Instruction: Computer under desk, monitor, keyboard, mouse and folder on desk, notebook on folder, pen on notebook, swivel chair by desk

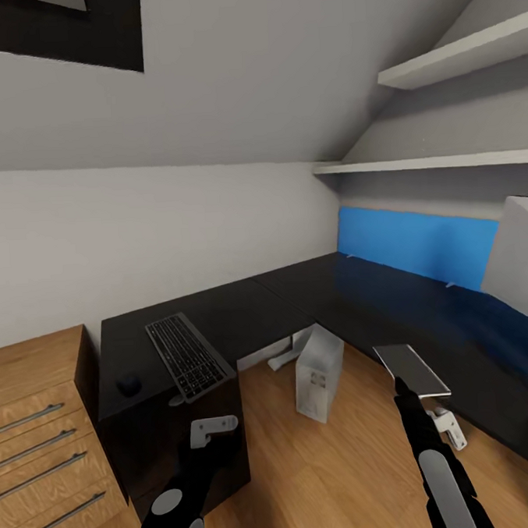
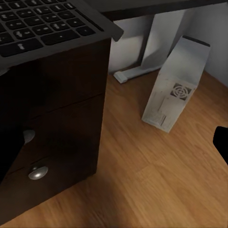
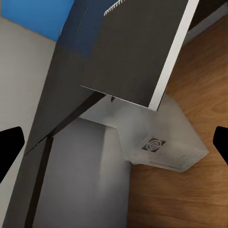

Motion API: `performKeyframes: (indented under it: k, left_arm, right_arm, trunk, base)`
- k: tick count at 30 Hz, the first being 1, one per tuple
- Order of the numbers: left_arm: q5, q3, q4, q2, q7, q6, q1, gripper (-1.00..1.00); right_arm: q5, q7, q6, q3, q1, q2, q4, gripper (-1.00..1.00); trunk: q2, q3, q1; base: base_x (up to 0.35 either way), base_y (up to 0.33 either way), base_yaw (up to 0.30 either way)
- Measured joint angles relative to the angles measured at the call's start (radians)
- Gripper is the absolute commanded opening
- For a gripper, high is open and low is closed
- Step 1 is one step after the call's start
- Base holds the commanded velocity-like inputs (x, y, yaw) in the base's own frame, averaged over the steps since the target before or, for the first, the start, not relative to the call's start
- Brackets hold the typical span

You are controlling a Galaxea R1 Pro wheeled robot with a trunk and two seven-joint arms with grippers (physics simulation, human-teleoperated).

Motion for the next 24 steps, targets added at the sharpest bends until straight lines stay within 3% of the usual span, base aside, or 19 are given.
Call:
performKeyframes:
  k: [6,16,24]
  left_arm:
    - [0.000,-0.017,0.000,0.001,-0.001,0.000,0.000,1.00]
    - [0.000,-0.051,0.000,0.002,-0.002,0.001,0.000,1.00]
    - [-0.001,-0.084,0.002,0.006,-0.003,0.003,0.000,1.00]
  right_arm:
    - [0.000,-0.002,0.001,-0.002,0.000,-0.004,0.025,1.00]
    - [-0.035,-0.002,0.001,-0.007,0.000,-0.006,0.042,1.00]
    - [-0.054,-0.001,0.001,-0.037,-0.001,-0.007,0.043,1.00]
  trunk:
    - [-0.042,-0.019,0.023]
    - [-0.042,-0.019,0.023]
    - [-0.042,-0.019,0.023]
  base:
    - [0.000,0.000,0.000]
    - [0.000,0.000,0.000]
    - [0.001,0.000,0.000]
